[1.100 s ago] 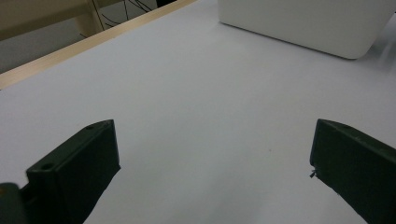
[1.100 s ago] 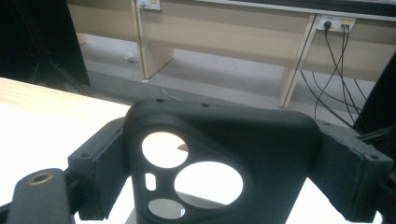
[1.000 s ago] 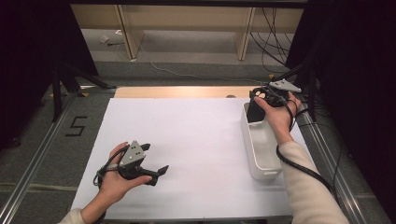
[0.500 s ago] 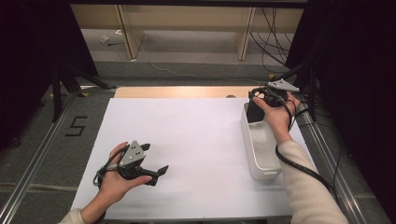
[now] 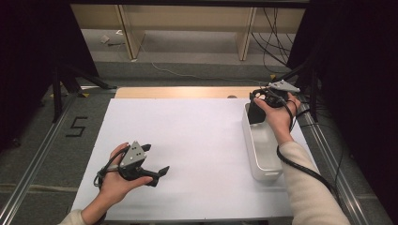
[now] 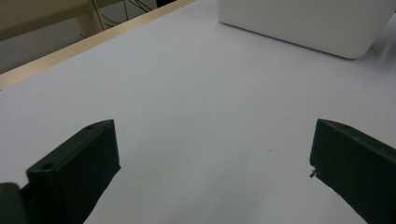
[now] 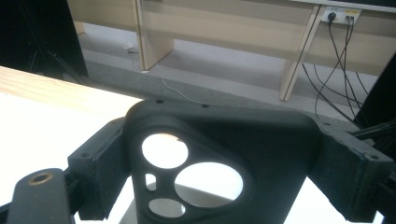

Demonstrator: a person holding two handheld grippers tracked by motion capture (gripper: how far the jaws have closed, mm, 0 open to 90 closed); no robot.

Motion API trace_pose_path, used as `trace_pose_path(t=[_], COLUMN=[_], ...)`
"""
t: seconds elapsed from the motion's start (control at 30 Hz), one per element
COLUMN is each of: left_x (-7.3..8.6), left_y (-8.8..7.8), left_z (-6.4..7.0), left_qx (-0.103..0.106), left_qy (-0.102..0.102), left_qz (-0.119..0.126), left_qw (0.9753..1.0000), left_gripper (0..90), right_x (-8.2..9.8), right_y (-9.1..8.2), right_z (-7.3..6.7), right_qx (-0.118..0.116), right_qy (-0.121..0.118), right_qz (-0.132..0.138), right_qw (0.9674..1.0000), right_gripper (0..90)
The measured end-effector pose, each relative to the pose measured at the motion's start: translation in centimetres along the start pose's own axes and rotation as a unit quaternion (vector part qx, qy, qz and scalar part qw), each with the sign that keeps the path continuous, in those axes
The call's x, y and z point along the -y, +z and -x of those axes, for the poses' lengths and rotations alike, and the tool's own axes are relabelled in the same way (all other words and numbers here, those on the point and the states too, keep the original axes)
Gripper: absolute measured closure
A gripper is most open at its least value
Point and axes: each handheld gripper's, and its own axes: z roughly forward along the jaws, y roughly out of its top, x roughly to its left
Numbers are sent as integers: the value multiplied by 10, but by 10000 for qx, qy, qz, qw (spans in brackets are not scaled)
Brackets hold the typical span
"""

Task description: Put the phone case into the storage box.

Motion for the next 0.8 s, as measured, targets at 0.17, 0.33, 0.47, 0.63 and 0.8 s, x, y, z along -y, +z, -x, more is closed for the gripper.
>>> trace_pose_path(t=[0.17,0.33,0.47,0.63,0.8], left_x=[0,0,0,0,0], left_y=[0,0,0,0,0], left_z=[0,0,0,0,0], left_qx=[7,8,8,10,12], left_qy=[8,8,11,-1,4], left_qz=[-6,-14,-15,-11,-10], left_qw=[10000,10000,10000,10000,10000], left_gripper=[10,10,10,10,10], right_x=[1,1,2,2,2], right_y=[0,1,2,5,6], right_z=[0,0,-1,-3,-3], right_qx=[-7,-17,-9,-21,-34], right_qy=[24,-13,-38,-78,-78], right_qz=[-32,-51,-80,-119,-149], right_qw=[10000,10000,10000,9999,9999], right_gripper=[146,146,146,145,145])
